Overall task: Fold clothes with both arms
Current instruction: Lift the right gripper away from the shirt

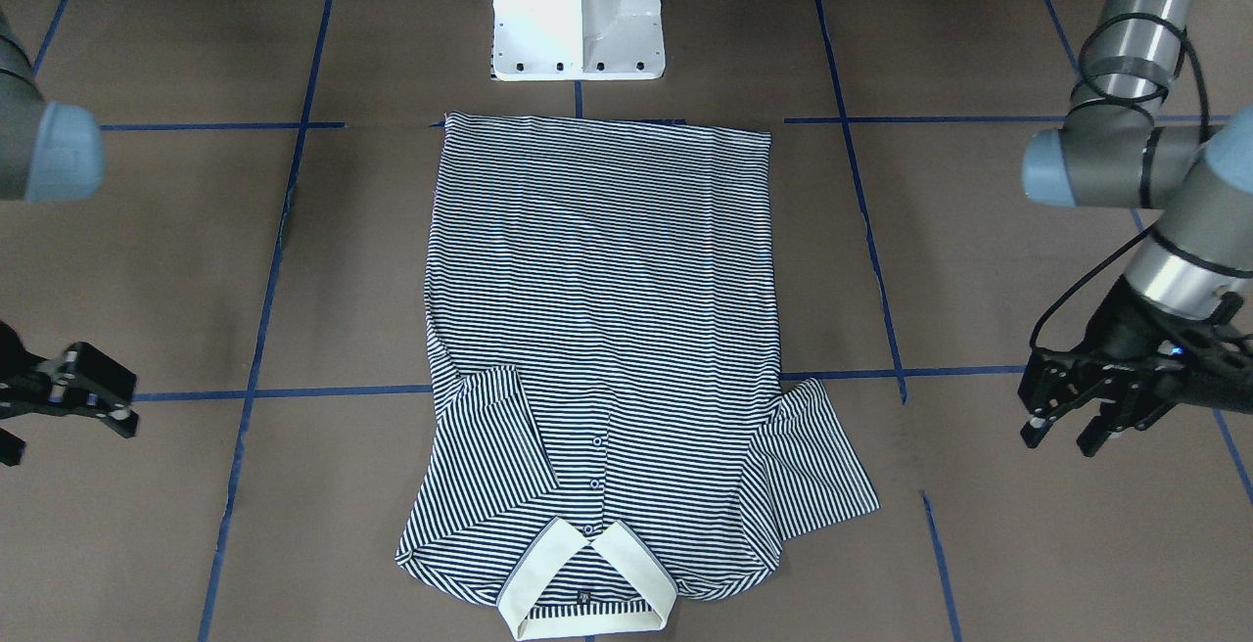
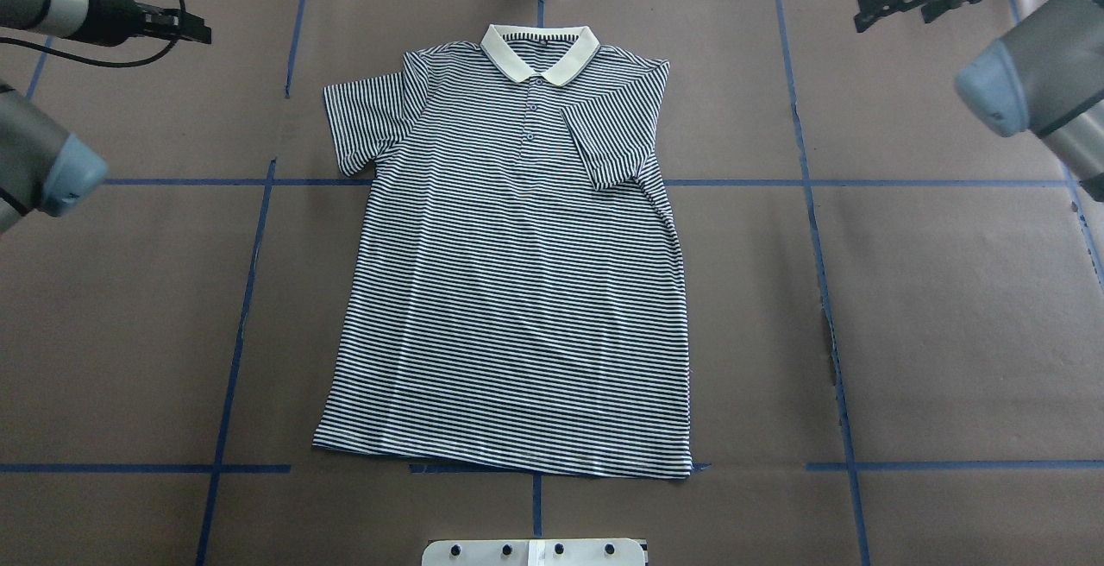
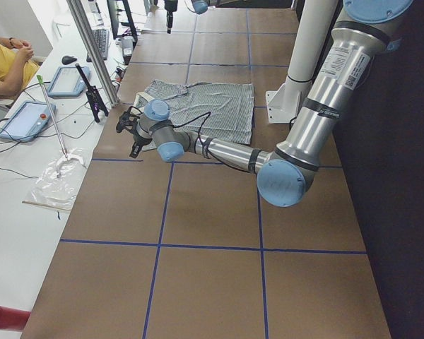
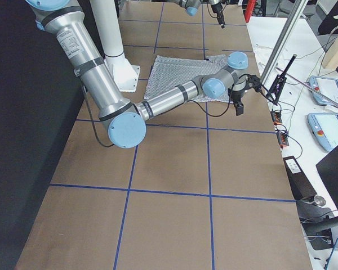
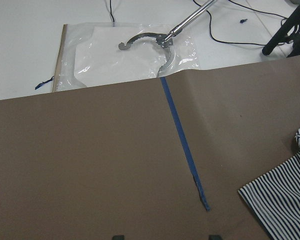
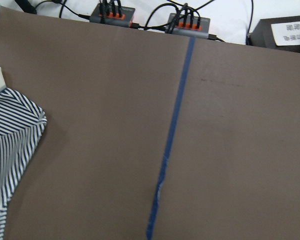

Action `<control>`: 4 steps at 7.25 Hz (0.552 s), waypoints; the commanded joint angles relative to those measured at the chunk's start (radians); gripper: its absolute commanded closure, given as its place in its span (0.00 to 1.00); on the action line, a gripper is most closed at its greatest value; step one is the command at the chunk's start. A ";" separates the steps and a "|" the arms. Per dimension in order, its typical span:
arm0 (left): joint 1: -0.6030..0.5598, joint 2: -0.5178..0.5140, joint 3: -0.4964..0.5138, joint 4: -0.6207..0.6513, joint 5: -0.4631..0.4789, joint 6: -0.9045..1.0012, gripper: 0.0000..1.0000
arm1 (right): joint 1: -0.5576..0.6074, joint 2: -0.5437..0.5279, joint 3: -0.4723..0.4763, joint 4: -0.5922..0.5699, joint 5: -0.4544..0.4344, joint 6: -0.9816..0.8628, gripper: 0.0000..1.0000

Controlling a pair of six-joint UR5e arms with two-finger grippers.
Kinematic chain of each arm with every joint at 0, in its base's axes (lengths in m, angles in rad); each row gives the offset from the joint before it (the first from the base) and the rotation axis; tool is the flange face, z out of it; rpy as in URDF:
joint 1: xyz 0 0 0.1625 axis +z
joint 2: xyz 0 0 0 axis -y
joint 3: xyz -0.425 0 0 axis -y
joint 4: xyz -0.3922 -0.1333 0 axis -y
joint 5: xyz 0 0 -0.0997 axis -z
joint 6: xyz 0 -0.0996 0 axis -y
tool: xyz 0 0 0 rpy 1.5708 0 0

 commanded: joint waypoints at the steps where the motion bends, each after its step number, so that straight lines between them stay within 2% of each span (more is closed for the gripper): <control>1: 0.107 -0.131 0.153 -0.001 0.131 -0.098 0.36 | 0.078 -0.085 0.019 0.003 0.052 -0.138 0.00; 4: 0.179 -0.196 0.267 -0.051 0.166 -0.119 0.37 | 0.079 -0.097 0.021 0.004 0.049 -0.140 0.00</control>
